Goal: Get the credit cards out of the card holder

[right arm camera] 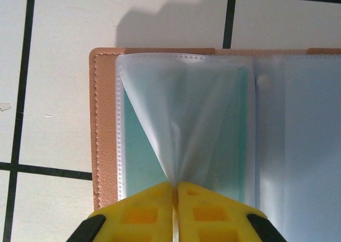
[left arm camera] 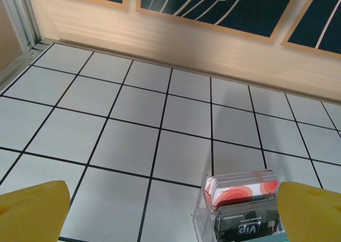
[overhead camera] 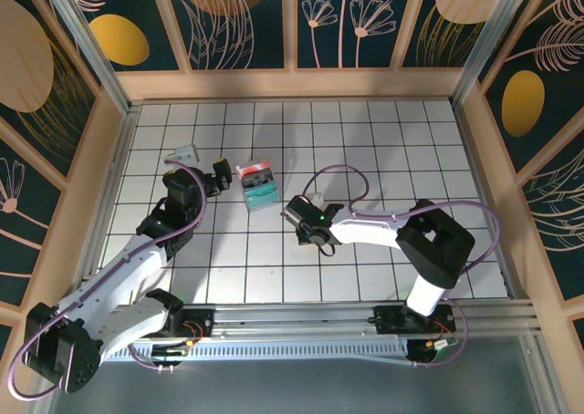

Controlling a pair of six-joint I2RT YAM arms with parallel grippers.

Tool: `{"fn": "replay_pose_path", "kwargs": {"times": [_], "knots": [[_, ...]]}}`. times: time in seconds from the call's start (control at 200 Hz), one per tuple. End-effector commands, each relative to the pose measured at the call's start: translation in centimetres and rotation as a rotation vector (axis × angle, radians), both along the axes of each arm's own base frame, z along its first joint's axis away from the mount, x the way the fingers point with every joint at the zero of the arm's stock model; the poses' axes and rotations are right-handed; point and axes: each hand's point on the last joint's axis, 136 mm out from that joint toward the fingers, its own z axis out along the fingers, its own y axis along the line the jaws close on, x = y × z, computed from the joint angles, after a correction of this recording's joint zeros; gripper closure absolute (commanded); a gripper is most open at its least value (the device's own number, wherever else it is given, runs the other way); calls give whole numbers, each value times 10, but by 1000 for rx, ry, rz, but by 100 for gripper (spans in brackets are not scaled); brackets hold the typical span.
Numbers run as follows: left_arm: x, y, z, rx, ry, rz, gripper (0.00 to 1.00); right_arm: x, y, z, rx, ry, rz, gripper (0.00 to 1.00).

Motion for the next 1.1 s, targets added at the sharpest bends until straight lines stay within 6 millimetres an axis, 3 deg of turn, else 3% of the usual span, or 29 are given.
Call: {"fn": "replay_pose_path", "kwargs": {"times": [0.0, 0.33, 0.611, 0.876, 1.096], "knots": [[2, -8, 18, -17, -40, -39, 1, 2, -8, 13, 18, -27, -31, 92], [-11, -47, 17, -110, -62, -225, 1, 13, -13, 37, 228, -26, -66, 94], [-32, -108, -22, -100, 19, -370, 1, 12, -36, 36, 319, -5, -114, 93], [-47, -171, -39, -32, 36, -445, 1, 4, -52, 29, 375, 9, -157, 92], [-55, -199, -64, -18, 91, -475, 1, 0, -67, 27, 365, 3, -188, 89]]}}
